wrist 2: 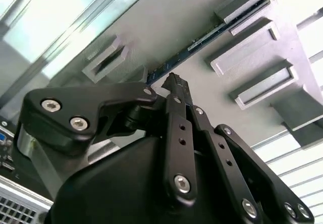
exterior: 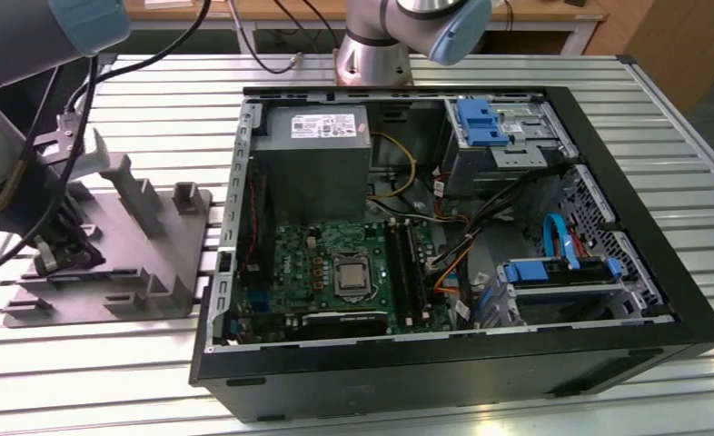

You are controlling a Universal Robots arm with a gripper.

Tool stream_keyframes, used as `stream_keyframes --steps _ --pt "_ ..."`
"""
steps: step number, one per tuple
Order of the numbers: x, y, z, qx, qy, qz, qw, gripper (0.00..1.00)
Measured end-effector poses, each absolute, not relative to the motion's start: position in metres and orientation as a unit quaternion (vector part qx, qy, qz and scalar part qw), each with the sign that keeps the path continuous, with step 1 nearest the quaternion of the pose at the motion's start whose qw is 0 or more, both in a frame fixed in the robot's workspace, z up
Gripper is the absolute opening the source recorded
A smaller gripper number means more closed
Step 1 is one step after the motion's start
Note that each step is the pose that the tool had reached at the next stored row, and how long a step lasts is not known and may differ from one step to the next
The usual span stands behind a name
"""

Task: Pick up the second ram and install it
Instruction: 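Pick up the second ram and move it above second insertion slot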

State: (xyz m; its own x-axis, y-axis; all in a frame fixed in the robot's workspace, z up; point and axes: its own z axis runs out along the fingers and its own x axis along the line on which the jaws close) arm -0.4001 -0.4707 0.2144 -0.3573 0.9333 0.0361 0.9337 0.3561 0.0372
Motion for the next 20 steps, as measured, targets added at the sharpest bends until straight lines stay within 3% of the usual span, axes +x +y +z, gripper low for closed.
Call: stream_keyframes --steps 20 --pt "-0.4111 -0.4707 0.2107 -0.682 -0.731 -0.026 0.0 0.1"
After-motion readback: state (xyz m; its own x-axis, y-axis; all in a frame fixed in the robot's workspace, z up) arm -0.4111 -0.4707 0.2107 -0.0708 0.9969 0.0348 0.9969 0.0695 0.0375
